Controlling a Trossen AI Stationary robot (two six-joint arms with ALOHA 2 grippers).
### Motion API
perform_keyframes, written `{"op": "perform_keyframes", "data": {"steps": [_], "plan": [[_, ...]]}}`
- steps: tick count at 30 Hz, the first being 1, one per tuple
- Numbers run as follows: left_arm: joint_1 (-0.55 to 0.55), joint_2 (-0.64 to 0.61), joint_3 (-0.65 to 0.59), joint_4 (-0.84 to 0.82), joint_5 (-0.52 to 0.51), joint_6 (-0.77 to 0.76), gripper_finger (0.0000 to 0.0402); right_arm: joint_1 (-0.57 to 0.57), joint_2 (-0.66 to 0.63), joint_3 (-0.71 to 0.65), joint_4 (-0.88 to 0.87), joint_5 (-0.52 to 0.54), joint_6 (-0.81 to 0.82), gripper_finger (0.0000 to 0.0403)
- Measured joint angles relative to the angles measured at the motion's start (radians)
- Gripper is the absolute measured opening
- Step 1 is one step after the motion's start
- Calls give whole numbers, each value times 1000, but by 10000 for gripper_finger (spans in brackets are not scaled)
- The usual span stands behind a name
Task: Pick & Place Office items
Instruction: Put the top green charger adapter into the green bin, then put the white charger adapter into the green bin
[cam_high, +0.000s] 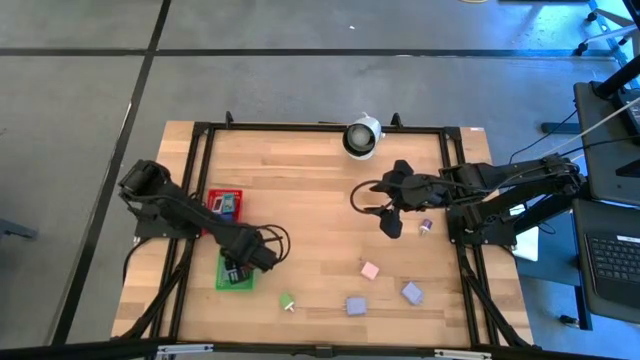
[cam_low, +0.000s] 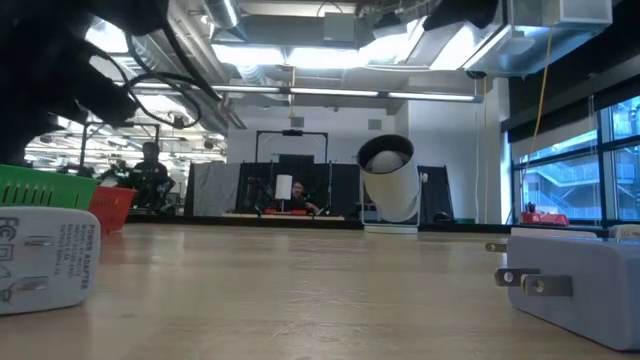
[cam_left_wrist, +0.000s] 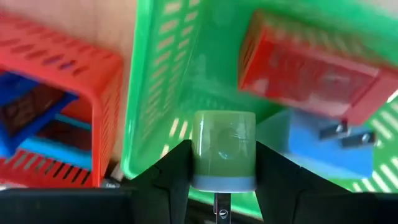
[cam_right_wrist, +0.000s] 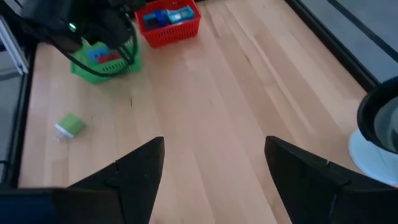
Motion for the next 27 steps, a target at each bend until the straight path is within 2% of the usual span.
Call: {"op": "perform_keyframes", "data": {"steps": [5,9,19,27], "plan": [[20,0,-13,3,-1,48,139,0,0,0,25,-3,0,281],[30,0,-13,3,-1,28,142,0,0,0,34,-3,0,281],[77,0,-13,0,23,31,196,0,0,0,78,-3,-1,281],[115,0,-12,-62,153,135,202,0,5,0,78,-7,-3,281]]}}
